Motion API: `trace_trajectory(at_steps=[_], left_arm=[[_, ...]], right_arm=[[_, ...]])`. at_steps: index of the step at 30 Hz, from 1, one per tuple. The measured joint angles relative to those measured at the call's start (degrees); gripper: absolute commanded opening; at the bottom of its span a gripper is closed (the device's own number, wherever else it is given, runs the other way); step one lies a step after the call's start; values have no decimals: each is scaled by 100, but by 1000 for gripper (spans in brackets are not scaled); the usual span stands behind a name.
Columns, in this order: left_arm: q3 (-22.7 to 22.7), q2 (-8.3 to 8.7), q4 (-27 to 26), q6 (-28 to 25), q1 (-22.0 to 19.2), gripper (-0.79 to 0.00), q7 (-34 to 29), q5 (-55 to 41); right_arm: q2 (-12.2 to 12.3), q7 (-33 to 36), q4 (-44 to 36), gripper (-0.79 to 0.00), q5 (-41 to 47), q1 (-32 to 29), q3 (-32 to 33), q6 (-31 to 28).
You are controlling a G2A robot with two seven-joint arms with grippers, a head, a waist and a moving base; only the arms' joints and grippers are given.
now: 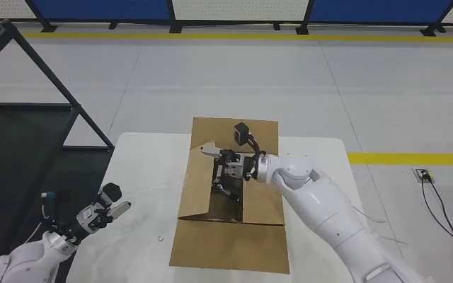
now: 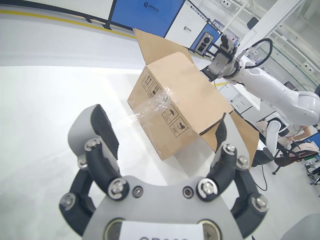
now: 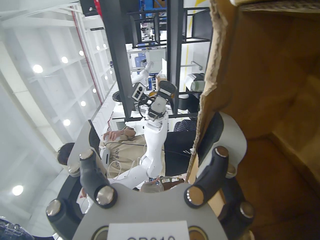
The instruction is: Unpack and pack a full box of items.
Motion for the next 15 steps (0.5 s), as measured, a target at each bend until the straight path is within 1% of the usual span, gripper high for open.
trace_trajectory(at_steps=[3, 5, 15], left_arm=[[-73, 12, -24, 50, 27, 0, 76, 27], [-119, 23, -55, 85, 55, 0, 93, 30], [-129, 29, -70, 96, 82, 0, 71, 8]], right_arm=[[-112, -179, -146, 0, 184, -21, -66, -137], [-194, -169, -168, 0, 210, 0, -172, -224], [-204, -149, -154, 0, 193, 7, -193, -232]])
